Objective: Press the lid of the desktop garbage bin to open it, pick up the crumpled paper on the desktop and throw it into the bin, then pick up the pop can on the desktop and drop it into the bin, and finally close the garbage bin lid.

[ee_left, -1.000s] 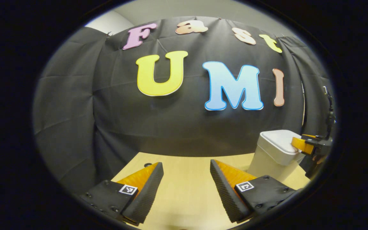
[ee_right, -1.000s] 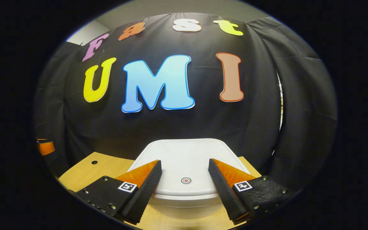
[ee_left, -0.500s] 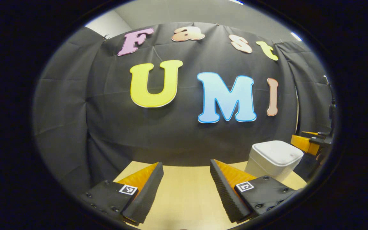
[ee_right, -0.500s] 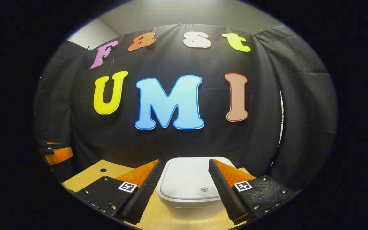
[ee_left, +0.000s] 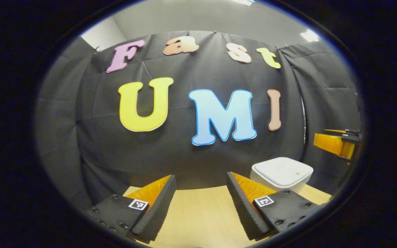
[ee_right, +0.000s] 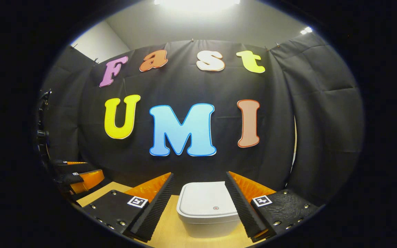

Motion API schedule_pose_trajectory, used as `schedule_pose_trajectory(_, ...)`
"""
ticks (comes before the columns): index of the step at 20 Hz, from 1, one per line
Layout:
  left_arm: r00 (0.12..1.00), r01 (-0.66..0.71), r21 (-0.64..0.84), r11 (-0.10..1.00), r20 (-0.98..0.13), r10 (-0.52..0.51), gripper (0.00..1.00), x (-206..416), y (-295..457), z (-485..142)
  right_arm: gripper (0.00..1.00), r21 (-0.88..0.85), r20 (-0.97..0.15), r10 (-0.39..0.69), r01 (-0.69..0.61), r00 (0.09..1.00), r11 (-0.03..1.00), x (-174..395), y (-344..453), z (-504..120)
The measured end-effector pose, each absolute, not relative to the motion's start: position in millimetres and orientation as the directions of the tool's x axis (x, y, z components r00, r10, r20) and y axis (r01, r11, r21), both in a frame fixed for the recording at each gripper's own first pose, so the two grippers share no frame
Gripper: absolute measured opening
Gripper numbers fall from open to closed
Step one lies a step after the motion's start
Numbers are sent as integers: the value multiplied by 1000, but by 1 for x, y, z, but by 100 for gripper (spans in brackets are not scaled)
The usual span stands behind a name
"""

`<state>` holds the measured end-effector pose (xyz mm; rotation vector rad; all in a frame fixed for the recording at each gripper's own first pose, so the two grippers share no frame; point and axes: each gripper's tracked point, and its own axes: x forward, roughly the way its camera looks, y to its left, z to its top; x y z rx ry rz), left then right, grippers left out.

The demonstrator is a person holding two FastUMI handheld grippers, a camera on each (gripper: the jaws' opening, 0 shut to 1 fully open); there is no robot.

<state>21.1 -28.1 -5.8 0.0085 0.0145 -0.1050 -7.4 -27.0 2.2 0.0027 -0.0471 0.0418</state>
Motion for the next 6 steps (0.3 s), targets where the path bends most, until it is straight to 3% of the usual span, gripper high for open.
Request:
schedule_pose_trajectory(3,996,90,-9,996,6,-90,100,17,-73,6,94,1,80,81,-81,994,997,-14,-53,15)
schedule_pose_trajectory(6,998,59,-25,998,26,-59,100,11,-130,13,94,7,92,117,-118,989,993,-14,-98,16)
